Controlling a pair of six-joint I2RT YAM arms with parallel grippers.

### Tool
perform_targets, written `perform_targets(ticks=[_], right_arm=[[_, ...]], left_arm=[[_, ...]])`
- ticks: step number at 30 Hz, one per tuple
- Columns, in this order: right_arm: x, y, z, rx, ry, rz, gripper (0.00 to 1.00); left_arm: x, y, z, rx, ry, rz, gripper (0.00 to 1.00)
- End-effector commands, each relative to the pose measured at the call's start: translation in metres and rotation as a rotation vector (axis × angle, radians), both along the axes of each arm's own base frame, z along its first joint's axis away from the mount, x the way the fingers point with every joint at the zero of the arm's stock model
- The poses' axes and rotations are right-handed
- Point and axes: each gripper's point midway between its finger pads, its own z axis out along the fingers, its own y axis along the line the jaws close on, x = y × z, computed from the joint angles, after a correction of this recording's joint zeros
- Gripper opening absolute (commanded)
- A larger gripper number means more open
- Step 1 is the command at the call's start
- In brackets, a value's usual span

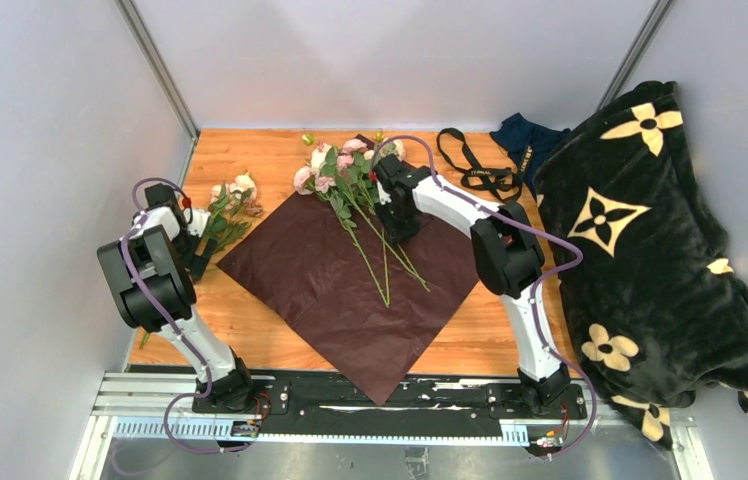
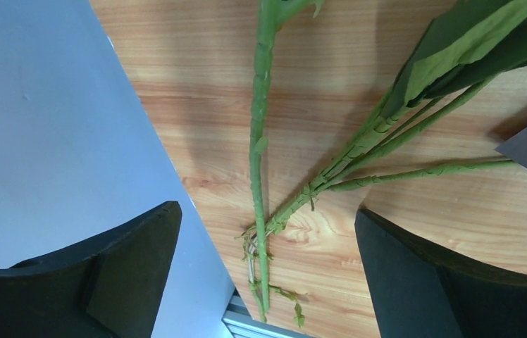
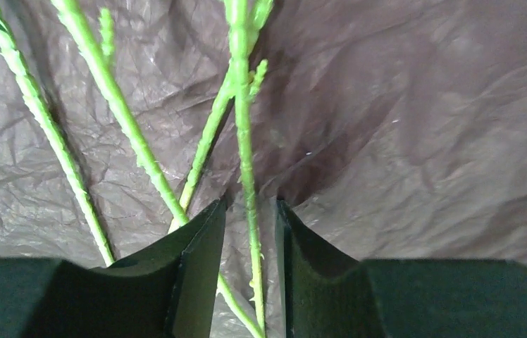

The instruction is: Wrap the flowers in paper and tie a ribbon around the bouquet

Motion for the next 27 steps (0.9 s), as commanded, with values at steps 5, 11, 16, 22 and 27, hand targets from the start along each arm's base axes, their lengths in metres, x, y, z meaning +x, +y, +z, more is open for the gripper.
perform_targets(ticks=[5, 11, 16, 22, 27], right_arm=[[-0.045, 0.026, -0.009, 0.138, 0.131, 0.057, 0.37], [-0.062, 0.048, 0.025, 0.310, 0.087, 0.050, 0.34], [-0.064, 0.051, 0.037, 0.259, -0.033, 0.036, 0.40], [-0.053, 0.038, 0.035, 0.073, -0.139, -0.048, 0.89], [-0.061, 0.052, 0.053, -0.150, -0.298, 0.022, 0.92]], left_arm=[[-0.003, -0.001, -0.010, -0.026, -0.008, 0.001, 0.98], [-0.004, -0.007, -0.011, -0.059, -0.015, -0.008, 0.95], [-0.003, -0.009, -0.006, -0.063, -0.027, -0.011, 0.94], [-0.004, -0.011, -0.004, -0.069, -0.031, -0.017, 0.94], [-0.006, -0.011, -0.005, -0.070, -0.027, -0.023, 0.94]])
